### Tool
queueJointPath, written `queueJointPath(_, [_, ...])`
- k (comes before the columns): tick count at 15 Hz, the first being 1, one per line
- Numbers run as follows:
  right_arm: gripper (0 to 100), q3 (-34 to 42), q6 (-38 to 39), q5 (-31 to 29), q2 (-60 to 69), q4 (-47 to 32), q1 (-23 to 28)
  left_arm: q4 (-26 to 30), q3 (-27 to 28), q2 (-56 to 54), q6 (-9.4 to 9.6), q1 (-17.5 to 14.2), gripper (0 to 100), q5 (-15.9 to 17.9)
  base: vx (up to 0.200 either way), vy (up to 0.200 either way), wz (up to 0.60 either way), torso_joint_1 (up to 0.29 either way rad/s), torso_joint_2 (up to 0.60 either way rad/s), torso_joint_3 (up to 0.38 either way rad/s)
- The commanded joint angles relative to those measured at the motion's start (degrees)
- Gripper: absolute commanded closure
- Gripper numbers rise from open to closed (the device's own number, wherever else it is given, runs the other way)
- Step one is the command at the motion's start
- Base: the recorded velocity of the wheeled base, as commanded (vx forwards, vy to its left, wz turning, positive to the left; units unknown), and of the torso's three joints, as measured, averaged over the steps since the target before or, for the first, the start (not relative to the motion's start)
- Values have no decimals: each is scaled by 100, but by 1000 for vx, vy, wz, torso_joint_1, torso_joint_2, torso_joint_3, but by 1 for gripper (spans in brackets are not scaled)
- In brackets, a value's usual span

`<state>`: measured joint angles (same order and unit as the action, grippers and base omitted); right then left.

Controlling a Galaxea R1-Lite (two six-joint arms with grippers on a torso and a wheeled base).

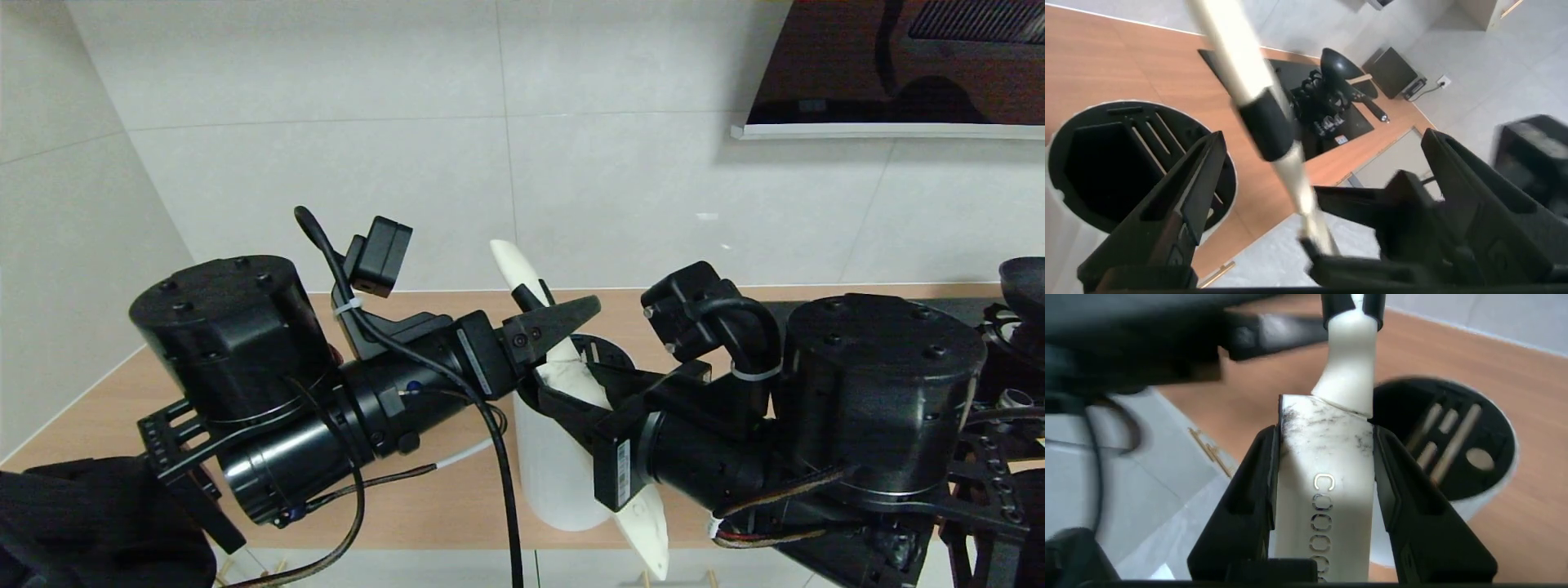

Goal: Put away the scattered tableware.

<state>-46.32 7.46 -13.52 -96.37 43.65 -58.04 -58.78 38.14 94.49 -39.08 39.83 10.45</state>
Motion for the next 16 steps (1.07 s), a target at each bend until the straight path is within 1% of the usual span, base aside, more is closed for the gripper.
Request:
queueJointPath(1, [100,71,-8,7,13,99,-32,-2,9,34,-3,-1,0,1,0,0,0,0,0,0])
queueJointPath(7, [100,124,-8,7,30,99,-164,-2,44,52,-3,-98,0,-8,0,0,0,0,0,0])
queueJointPath(8, [100,132,-17,16,30,99,-173,-2,44,61,-3,-98,100,-25,0,0,0,0,0,0])
queueJointPath(16, [100,124,-8,-2,92,99,-173,-2,53,70,-20,-107,100,-34,0,0,0,0,0,0])
